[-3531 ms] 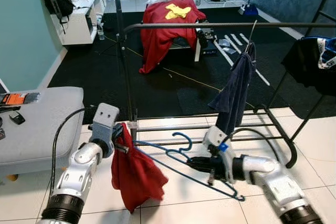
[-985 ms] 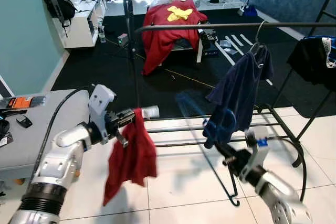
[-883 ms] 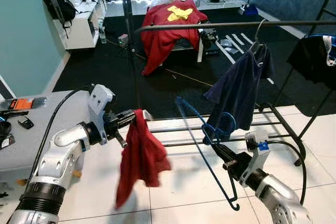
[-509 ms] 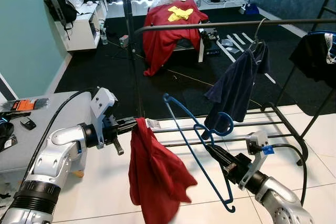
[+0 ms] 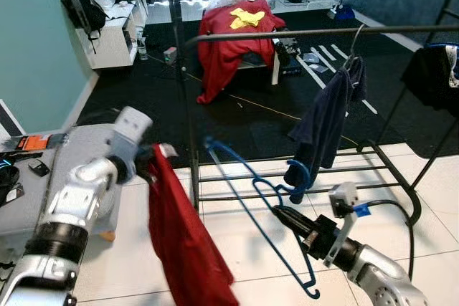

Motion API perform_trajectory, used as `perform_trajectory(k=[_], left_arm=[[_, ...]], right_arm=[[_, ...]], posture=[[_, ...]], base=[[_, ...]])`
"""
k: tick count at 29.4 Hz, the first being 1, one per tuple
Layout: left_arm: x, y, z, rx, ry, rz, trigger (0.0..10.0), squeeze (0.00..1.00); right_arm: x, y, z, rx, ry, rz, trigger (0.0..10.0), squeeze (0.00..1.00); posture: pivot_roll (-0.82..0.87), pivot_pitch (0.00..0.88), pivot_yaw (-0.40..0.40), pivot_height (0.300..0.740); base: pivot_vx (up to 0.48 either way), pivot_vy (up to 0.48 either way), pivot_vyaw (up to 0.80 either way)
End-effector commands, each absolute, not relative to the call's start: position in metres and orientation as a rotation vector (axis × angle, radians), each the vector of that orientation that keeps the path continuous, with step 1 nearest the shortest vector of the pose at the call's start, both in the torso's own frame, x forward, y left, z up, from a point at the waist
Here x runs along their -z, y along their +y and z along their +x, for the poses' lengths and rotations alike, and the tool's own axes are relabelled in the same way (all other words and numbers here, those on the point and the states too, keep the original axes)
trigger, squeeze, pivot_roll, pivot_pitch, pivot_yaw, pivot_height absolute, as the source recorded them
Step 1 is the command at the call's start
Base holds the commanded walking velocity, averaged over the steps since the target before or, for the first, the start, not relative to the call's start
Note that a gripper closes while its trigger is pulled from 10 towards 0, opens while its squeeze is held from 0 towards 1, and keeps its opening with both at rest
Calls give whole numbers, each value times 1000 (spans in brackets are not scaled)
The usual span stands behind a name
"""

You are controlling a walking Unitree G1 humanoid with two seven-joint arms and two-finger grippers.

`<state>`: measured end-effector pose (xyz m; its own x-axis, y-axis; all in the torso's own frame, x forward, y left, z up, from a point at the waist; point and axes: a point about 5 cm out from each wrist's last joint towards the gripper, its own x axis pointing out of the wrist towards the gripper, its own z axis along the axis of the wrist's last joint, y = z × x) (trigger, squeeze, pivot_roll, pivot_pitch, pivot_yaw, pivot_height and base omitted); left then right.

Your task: Hang hanger

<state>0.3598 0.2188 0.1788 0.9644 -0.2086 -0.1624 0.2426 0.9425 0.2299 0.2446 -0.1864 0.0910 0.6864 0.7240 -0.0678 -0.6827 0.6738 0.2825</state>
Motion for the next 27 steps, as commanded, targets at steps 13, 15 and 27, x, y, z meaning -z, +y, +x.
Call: perform_trajectory(k=[13,15,27], left_arm=[[-191,204,368,73,212,228,10000,0],[-191,203,368,58,218,229,10000,0],[-201,195,368,-112,236,241,10000,0]], right_arm=[[-95,-145,269,-943,220,19,10000,0],[-97,-139,272,-957,210,19,10000,0],[-97,-117,284,-1019,234,-18,10000,0]], posture=[[83,22,74,740],[83,22,74,740],[92,31,62,740]], base=[[0,0,0],[0,0,0],[0,0,0]])
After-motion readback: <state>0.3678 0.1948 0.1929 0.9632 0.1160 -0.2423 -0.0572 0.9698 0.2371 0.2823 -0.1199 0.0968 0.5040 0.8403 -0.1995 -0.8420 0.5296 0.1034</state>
